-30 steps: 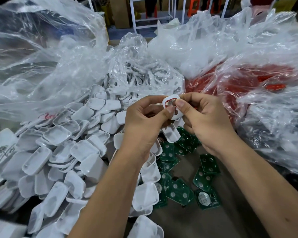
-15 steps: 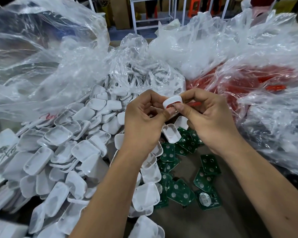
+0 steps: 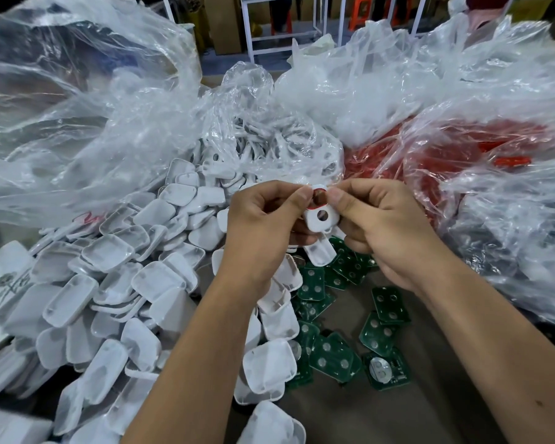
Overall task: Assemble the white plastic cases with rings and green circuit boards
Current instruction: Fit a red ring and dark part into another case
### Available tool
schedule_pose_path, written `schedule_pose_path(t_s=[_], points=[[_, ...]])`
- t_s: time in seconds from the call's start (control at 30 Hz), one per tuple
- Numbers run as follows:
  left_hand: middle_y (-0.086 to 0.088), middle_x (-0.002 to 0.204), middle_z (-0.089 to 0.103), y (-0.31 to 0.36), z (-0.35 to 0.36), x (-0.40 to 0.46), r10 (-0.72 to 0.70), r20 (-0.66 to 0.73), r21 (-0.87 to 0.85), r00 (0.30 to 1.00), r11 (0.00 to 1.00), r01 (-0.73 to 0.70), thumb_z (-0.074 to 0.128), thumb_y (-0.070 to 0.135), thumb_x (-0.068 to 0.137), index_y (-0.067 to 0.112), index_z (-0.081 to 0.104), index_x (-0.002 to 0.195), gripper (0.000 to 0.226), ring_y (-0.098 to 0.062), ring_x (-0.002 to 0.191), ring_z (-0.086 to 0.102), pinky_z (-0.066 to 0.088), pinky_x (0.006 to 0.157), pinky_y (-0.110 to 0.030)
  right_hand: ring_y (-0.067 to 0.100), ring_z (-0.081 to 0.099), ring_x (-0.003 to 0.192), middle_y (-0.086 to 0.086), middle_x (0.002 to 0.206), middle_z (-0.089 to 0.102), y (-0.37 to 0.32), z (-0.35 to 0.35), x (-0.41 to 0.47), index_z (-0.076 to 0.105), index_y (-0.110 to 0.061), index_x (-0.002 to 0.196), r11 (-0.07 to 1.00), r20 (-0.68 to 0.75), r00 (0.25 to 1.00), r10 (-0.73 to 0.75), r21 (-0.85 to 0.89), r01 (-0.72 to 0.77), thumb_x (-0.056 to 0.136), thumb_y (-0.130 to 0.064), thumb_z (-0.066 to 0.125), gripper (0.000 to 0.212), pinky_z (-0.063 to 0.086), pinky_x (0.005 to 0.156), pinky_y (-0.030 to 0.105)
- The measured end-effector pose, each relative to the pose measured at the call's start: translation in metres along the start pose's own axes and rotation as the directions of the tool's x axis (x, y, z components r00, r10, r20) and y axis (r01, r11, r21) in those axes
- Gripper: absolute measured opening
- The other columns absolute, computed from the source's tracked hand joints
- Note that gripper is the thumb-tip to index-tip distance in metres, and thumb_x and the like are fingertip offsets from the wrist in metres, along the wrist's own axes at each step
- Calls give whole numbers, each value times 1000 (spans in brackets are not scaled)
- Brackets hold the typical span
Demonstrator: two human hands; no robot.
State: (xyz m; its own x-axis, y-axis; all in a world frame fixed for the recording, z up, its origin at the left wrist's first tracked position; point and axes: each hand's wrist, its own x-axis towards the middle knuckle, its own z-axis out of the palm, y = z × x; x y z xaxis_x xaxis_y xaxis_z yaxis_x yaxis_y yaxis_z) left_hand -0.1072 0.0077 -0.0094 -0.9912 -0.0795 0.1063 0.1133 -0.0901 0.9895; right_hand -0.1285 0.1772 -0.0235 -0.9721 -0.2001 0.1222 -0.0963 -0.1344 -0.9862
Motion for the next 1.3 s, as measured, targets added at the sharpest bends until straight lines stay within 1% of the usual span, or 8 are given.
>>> schedule_pose_path(t_s=[0.1, 0.17, 0.37, 0.7, 0.83, 1.0, 1.13, 1.3], points=[[-3, 65, 70, -1, -1, 2, -31, -22, 4, 999, 1000, 31, 67, 8, 98, 5, 76, 85, 16, -12, 48, 61, 58, 51, -27, 14, 16, 46, 5, 59, 37, -1, -1, -1, 77, -3, 96, 999, 47, 999, 23, 32, -25, 99, -28, 65, 28, 22, 40, 19], [-8, 63, 66, -2, -1, 3, -33, -41, 20, 999, 999, 34, 69, 8, 97, 6, 77, 82, 17, -15, 46, 58, 56, 50, -27, 9, 24, 43, -1, 57, 51, -2, 2, -2, 78, -8, 95, 999, 54, 998, 15, -47, -13, 88, -32, 75, 26, 23, 39, 19], [-7, 65, 70, -11, 2, 4, -62, -64, 87, 996, 994, 68, 70, 12, 97, 11, 79, 86, 14, -15, 50, 63, 56, 54, -27, 9, 35, 45, 5, 66, 63, 1, 5, -2, 79, -9, 89, 990, -60, 997, 53, -125, -60, 91, -17, 79, 8, 26, 40, 20], [-12, 75, 75, -8, 4, 6, -93, -43, 71, 995, 993, 96, 71, 1, 94, 4, 77, 95, 7, -14, 55, 64, 55, 55, -25, 3, 34, 39, -8, 52, 56, 2, 9, -1, 76, -11, 81, 990, -151, 983, 103, -75, -116, 93, -9, 76, 12, 27, 38, 17], [-8, 88, 76, -6, 4, 2, 63, -15, 223, 998, 973, -58, 73, 9, 95, 21, 76, 114, 23, -16, 63, 72, 63, 65, -37, 0, 34, 37, -9, 52, 56, -1, 6, -1, 75, -6, 86, 989, -103, 984, 147, 22, -146, 95, -10, 73, 9, 27, 37, 15], [9, 125, 62, -6, 3, 0, 319, 127, 462, 939, 819, -341, 54, -17, 77, 27, 75, 120, 65, -9, 106, 67, 62, 80, -32, 3, 24, 39, 5, 66, 44, -5, 1, 1, 73, 9, 103, 963, -95, 971, 217, 183, -198, 95, -10, 70, 20, 23, 35, 16], [8, 123, 67, -8, 3, 0, 423, 207, 535, 882, 706, -465, 69, -13, 76, 19, 76, 121, 55, -4, 116, 63, 60, 86, -26, 4, 26, 41, 15, 84, 46, -8, 1, -1, 74, 6, 98, 956, -81, 971, 224, 212, -203, 97, -10, 66, 18, 23, 36, 16], [11, 109, 75, -12, 3, 3, 388, 98, 564, 916, 737, -372, 75, 4, 89, 22, 80, 115, 32, 0, 98, 69, 59, 86, -28, 9, 32, 49, 10, 74, 60, -12, 4, -3, 75, -3, 90, 972, -90, 968, 233, 61, -228, 101, -37, 64, 37, 26, 42, 19]])
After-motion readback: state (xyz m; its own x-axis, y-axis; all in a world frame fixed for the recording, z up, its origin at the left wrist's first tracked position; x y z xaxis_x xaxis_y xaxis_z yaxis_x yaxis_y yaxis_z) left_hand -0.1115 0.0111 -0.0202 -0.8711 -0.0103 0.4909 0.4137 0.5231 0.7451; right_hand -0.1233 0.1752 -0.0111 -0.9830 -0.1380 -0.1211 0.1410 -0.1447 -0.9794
